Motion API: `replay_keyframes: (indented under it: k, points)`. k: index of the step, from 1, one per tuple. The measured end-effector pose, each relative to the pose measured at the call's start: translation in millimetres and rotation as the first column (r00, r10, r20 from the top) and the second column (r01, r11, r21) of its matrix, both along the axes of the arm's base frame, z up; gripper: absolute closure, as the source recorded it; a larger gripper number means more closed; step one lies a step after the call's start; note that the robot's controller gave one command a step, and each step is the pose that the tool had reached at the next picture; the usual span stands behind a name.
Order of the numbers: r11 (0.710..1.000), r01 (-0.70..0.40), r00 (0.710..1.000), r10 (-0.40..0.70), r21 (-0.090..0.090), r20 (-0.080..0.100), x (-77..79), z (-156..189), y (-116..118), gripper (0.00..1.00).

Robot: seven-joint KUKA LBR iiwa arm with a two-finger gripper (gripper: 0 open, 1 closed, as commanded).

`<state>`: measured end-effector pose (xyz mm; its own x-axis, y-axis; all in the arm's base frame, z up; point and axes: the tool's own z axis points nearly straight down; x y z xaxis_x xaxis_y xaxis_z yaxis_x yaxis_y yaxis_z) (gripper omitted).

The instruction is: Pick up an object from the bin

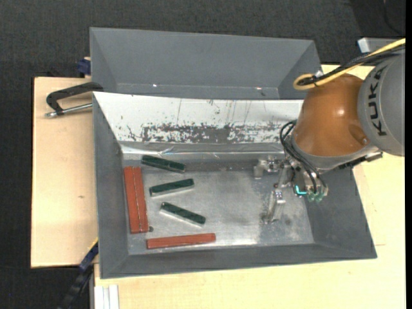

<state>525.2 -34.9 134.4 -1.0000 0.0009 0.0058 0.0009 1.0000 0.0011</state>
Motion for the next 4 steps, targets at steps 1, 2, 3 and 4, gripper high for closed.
replay_keyframes:
  k: [1, 2, 3, 4]
  points:
    - [1.0, -0.001, 1.0, 0.001, -0.001, 0.008, 2.1, 4, 0, 0.0]
    - [0.998, -0.055, 0.998, 0.055, -0.001, 0.009, -4.9, -24, 23, 0.0]
    - [0.997, -0.075, 0.997, 0.075, -0.001, 0.005, -6.8, -31, 30, 0.0]
    - [0.998, -0.061, 0.998, 0.061, 0.0, 0.007, -11.3, -54, 48, 0.0]
